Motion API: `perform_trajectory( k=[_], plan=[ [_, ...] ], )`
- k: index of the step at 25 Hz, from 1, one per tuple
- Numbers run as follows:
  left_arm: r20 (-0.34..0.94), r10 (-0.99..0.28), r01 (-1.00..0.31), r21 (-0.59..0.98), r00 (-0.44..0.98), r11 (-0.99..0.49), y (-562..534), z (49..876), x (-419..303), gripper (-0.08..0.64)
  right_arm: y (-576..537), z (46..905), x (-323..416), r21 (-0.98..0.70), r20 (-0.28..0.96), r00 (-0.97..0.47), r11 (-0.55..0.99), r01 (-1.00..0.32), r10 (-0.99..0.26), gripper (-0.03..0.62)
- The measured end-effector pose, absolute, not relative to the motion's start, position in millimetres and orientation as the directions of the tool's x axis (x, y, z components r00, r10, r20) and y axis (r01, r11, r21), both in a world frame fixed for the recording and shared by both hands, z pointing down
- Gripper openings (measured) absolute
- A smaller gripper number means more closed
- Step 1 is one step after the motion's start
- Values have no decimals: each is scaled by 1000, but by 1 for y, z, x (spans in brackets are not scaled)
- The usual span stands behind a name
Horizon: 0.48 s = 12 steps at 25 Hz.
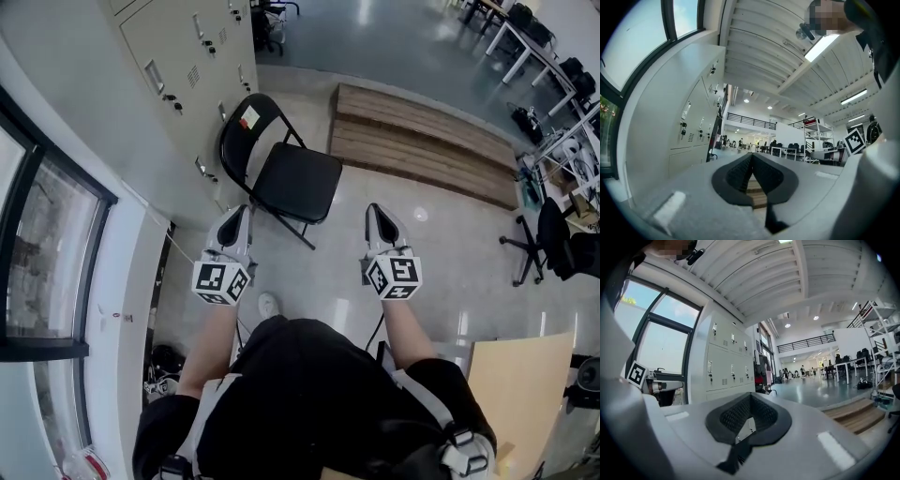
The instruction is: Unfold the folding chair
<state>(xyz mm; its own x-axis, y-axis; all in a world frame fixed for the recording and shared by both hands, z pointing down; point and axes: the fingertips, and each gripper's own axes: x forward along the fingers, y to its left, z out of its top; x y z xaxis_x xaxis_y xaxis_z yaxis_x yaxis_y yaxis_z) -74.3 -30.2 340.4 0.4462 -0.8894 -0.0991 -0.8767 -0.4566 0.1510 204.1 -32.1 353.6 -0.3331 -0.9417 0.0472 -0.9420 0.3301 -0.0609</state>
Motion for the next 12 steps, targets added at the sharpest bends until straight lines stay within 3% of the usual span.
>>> perform_trajectory(
  k=[12],
  plan=[
    [-89, -876, -864, 143, 474, -482, -49, 342, -63, 0, -53, 350, 179, -68, 32, -354, 351, -934, -935, 5]
  ],
)
